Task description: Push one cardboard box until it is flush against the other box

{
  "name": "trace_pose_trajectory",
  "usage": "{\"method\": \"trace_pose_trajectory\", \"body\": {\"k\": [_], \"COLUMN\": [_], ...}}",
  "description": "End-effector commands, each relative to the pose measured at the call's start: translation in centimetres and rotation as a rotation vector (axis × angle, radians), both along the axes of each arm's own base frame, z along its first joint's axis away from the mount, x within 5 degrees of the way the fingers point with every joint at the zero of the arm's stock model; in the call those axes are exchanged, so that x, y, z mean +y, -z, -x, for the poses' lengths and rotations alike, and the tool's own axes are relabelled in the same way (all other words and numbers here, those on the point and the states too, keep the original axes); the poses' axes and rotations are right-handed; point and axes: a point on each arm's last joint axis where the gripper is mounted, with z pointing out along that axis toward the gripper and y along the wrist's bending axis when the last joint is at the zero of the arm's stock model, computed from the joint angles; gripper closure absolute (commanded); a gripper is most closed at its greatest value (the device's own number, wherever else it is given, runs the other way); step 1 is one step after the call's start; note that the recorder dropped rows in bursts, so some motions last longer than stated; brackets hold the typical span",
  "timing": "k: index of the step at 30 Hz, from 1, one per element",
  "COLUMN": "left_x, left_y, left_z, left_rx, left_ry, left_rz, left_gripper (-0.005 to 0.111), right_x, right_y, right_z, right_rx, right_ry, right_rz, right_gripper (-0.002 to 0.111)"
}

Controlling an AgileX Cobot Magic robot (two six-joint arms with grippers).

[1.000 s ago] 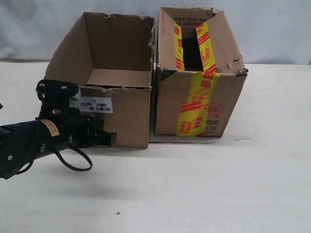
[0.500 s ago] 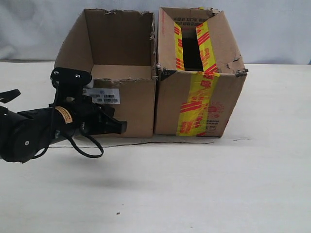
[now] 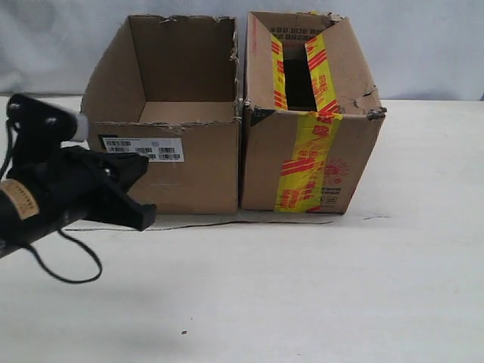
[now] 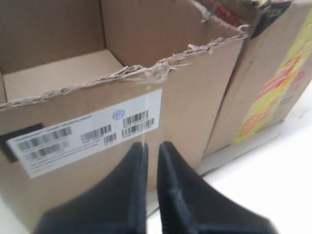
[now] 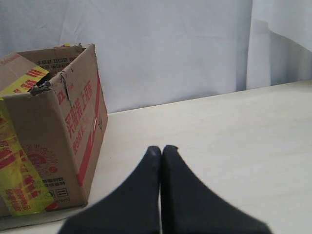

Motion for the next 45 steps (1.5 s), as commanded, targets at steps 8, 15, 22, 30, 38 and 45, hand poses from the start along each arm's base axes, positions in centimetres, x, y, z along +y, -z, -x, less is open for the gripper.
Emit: {"method": "trace_pose_trajectory", "body": {"k": [8, 15, 22, 30, 38, 45], "left_x": [4.4, 5.8, 6.2, 6.2, 9.1, 11.9], "left_y": [-0.4, -1.3, -2.4, -2.5, -0.9, -1.6], "left_z": [7.1, 9.3, 10.0, 10.0, 11.4, 13.0], "left_rx": [-0.255, -0.29, -0.365, -0.367, -0.374, -0.436], "left_ry": [0.037, 0.036, 0.03, 0.03, -0.148, -0.401], "left_rz": [-0.003, 0.022, 0.067, 0.068, 0.085, 0.118], "left_gripper": [0.107, 0.107, 0.107, 0.107, 0.107, 0.107], "right_x": [0.0, 0.0, 0.0, 0.0, 0.0, 0.0], "right_y": [0.2, 0.2, 0.2, 0.2, 0.2, 0.2], "right_z": [0.0, 0.0, 0.0, 0.0, 0.0, 0.0], "right_rx": [0.002, 0.002, 0.002, 0.002, 0.002, 0.002], "right_ry": [0.003, 0.003, 0.003, 0.003, 0.003, 0.003], "right_rz": [0.003, 0.003, 0.003, 0.003, 0.003, 0.003], "right_gripper": [0.109, 0.109, 0.109, 0.109, 0.109, 0.109]}}
